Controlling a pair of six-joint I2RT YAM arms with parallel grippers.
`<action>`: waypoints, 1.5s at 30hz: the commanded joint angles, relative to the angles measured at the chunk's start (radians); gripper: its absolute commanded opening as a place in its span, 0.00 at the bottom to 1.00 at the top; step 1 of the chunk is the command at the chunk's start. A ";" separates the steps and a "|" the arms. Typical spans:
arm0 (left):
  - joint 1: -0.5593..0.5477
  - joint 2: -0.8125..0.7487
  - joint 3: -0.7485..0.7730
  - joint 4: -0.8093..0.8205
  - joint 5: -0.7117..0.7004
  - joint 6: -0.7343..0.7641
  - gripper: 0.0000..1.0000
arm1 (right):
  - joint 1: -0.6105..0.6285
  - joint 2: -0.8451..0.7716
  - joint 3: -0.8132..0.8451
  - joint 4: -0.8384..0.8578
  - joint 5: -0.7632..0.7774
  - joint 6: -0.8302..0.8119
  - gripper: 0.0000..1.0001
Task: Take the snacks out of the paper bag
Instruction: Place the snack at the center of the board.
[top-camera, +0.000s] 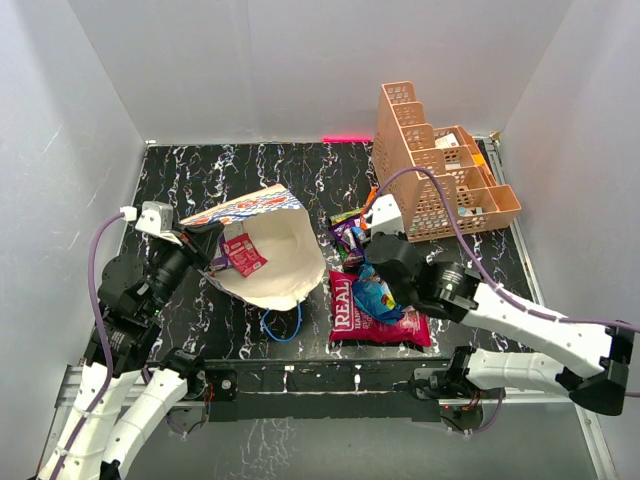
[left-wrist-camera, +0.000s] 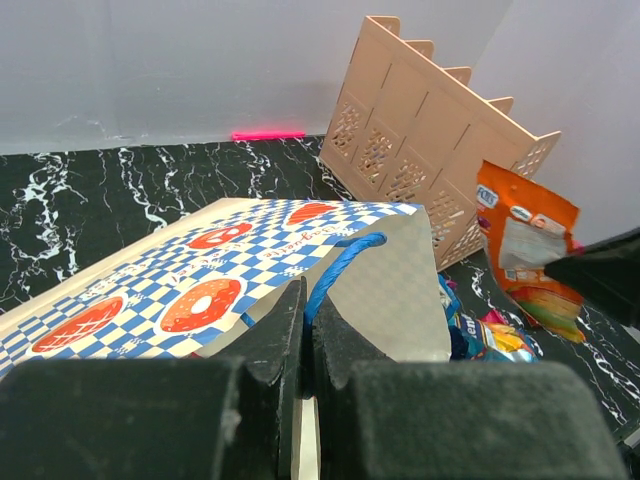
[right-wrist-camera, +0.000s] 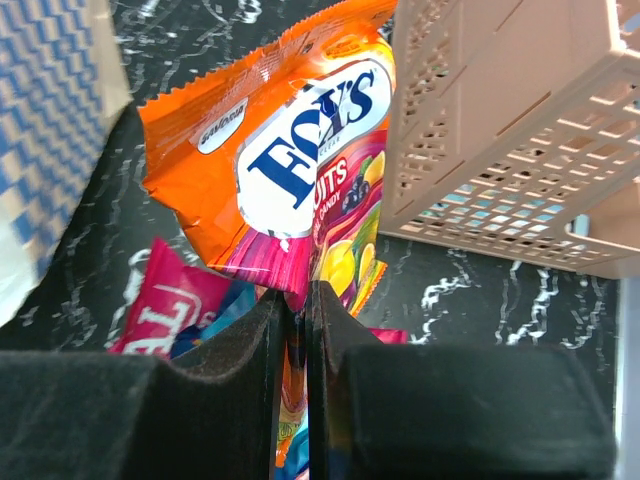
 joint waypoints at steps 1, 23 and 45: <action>-0.002 -0.007 -0.006 0.017 -0.003 0.015 0.00 | -0.105 0.062 0.093 0.154 -0.001 -0.136 0.08; -0.003 -0.050 0.011 -0.018 -0.006 0.020 0.00 | -0.500 0.828 0.700 0.017 -0.315 -0.327 0.08; -0.003 -0.074 -0.021 -0.016 0.025 -0.013 0.00 | -0.500 1.415 1.201 -0.030 -0.323 -0.211 0.08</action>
